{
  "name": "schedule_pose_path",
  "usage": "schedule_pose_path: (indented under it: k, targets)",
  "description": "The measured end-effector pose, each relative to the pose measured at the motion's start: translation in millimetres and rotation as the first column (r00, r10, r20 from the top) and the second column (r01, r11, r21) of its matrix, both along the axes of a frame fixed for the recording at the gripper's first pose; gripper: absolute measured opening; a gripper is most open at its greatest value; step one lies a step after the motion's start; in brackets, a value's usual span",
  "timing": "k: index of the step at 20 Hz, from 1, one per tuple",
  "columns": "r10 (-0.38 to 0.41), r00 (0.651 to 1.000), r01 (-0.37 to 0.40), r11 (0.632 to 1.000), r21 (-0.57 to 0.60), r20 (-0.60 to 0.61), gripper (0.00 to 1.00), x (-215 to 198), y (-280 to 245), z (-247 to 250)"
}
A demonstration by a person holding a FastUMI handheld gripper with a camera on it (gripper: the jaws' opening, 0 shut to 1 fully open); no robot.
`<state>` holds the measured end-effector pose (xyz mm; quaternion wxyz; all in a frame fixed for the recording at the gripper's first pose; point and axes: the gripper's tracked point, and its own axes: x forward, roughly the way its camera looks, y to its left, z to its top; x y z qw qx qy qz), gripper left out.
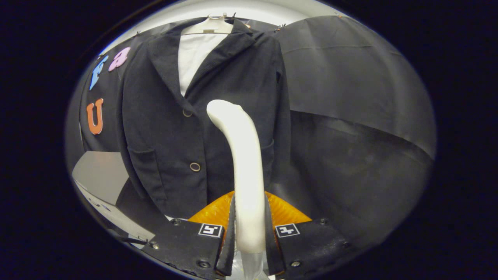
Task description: Iron the clothes twice with a garment steamer, once on the left side and once on the right side.
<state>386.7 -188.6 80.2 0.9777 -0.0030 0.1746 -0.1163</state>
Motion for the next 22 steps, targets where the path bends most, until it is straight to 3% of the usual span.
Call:
schedule_pose_path:
  k: [22]
  targets:
    - [0.006, 0.988, 0.003, 0.999, 0.054, -0.157, 0.36, -11.7, -1.3, -71.0]
